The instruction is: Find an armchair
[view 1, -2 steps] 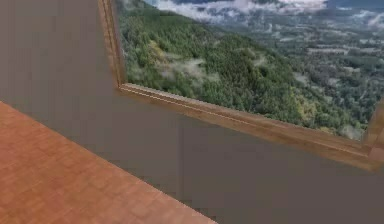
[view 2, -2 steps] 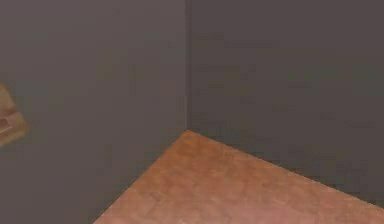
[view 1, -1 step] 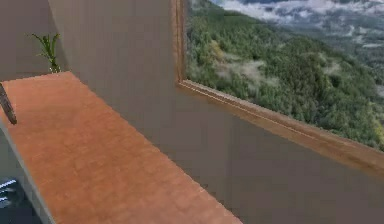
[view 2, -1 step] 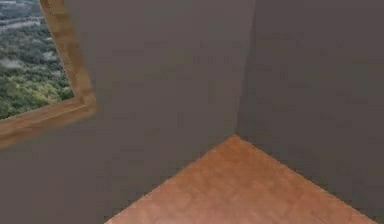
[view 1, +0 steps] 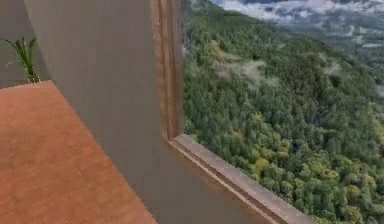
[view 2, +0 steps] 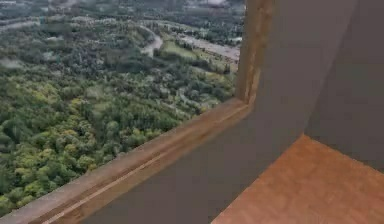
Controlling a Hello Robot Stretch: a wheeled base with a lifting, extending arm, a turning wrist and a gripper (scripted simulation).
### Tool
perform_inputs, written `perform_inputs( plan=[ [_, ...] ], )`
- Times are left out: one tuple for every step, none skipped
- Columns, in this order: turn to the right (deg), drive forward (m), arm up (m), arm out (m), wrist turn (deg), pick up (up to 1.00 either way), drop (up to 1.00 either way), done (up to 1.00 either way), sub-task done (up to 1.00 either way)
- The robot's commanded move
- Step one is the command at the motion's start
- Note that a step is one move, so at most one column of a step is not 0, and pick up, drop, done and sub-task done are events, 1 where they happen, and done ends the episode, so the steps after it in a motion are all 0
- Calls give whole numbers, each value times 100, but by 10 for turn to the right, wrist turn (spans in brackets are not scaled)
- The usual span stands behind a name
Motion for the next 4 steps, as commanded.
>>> perform_inputs(
  plan=[
    [-450, 0, 0, 0, 0, 0, 0, 0, 0],
    [0, 100, 0, 0, 0, 0, 0, 0, 0],
    [0, 100, 0, 0, 0, 0, 0, 0, 0],
    [0, 100, 0, 0, 0, 0, 0, 0, 0]
  ],
)
